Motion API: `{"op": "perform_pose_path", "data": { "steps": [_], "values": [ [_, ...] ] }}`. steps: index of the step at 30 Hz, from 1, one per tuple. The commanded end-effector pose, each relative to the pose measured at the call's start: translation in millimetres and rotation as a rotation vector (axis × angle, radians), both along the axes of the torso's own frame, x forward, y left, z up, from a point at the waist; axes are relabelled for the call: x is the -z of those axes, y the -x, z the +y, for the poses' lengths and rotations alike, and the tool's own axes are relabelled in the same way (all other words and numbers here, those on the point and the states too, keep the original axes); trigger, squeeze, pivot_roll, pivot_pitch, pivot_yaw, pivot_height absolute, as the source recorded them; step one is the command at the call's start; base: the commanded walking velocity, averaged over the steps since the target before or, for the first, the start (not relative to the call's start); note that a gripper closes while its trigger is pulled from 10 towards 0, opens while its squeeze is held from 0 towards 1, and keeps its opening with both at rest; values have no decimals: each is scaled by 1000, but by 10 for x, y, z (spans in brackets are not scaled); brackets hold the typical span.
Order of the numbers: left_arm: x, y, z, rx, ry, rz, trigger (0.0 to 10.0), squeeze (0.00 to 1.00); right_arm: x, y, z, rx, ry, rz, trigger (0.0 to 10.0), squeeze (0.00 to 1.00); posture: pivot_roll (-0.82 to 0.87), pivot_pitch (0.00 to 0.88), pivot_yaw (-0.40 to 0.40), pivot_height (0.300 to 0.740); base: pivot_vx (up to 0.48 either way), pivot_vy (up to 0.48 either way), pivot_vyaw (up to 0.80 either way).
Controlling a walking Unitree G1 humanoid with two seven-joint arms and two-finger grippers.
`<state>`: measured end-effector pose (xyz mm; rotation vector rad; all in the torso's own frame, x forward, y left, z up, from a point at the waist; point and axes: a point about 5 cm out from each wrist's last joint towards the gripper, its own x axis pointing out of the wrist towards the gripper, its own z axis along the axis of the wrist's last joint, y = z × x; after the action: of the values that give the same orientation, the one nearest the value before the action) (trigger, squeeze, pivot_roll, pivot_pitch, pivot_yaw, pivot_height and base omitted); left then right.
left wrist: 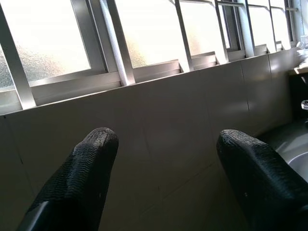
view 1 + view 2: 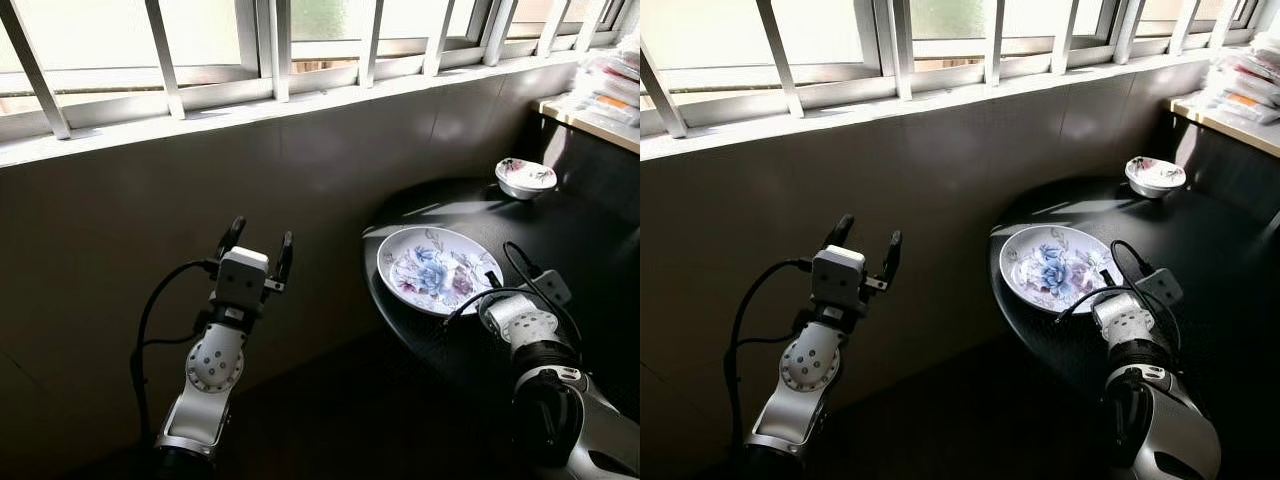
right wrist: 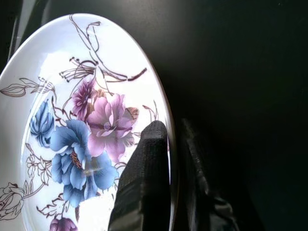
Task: Kitchen organization
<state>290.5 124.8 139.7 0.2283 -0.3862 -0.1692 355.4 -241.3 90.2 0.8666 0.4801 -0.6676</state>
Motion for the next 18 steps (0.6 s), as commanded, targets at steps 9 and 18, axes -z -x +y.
{"op": "perform_pose_path", "data": {
  "steps": [9,18],
  "values": [
    [20,5,-14,-2,-5,8,10000,0,-142,83,13,49,114,17,10000,1000,29,0,-37,740,0,0,0],
    [26,-2,-16,-1,-6,10,10000,0,-67,89,103,8,14,17,10000,0,29,0,-36,740,0,0,0]
  ]
}}
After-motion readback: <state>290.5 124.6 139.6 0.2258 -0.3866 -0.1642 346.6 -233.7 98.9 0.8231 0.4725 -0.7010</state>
